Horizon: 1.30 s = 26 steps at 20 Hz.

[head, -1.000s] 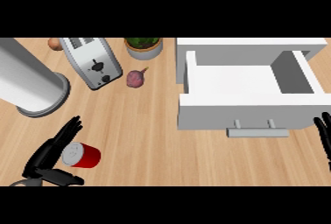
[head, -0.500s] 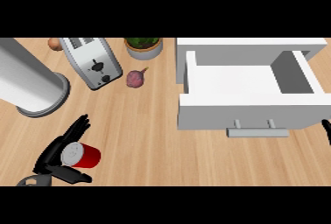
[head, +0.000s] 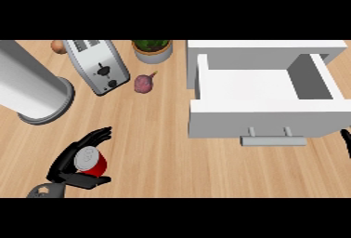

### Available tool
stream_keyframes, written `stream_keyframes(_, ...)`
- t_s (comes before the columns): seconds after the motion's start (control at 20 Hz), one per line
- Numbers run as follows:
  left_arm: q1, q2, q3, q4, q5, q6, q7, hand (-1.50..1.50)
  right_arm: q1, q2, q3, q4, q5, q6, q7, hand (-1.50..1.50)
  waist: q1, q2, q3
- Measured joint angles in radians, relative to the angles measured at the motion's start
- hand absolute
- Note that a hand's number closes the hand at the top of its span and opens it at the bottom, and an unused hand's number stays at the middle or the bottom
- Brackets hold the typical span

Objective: Pick up the can, place it into the drawer and close the drawer

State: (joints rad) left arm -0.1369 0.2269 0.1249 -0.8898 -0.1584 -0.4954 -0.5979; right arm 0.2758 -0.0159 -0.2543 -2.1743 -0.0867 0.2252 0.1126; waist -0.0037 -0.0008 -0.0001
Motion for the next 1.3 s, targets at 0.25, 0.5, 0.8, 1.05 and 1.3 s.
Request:
stream_keyframes(0.25,0.017,-0.017,-0.014,-0.044,0.028,-0.023,0.008,1.50,-0.022,-0.009,-0.014,0.020,-0.015,-0.002,-0.002,-1.50,0.001,-0.001,0.000)
stream_keyframes(0.5,0.032,-0.043,-0.019,-0.113,0.075,-0.045,0.078,1.50,0.020,0.007,0.036,-0.001,0.014,-0.028,-0.030,-1.50,0.001,-0.001,0.001)
stream_keyframes(0.8,-0.030,-0.127,0.128,-0.107,0.143,0.211,0.165,1.50,0.024,-0.003,0.013,0.011,-0.008,-0.016,-0.042,-1.50,0.000,0.000,0.001)
stream_keyframes(1.05,-0.096,-0.168,0.172,-0.155,0.175,0.355,0.237,1.50,0.027,-0.010,0.002,-0.005,-0.020,-0.016,-0.024,-1.50,0.000,0.000,0.000)
stream_keyframes(1.3,-0.104,-0.198,0.110,-0.288,0.181,0.429,0.331,1.50,0.027,-0.002,0.005,-0.004,-0.019,-0.020,-0.035,-1.50,0.002,-0.001,0.001)
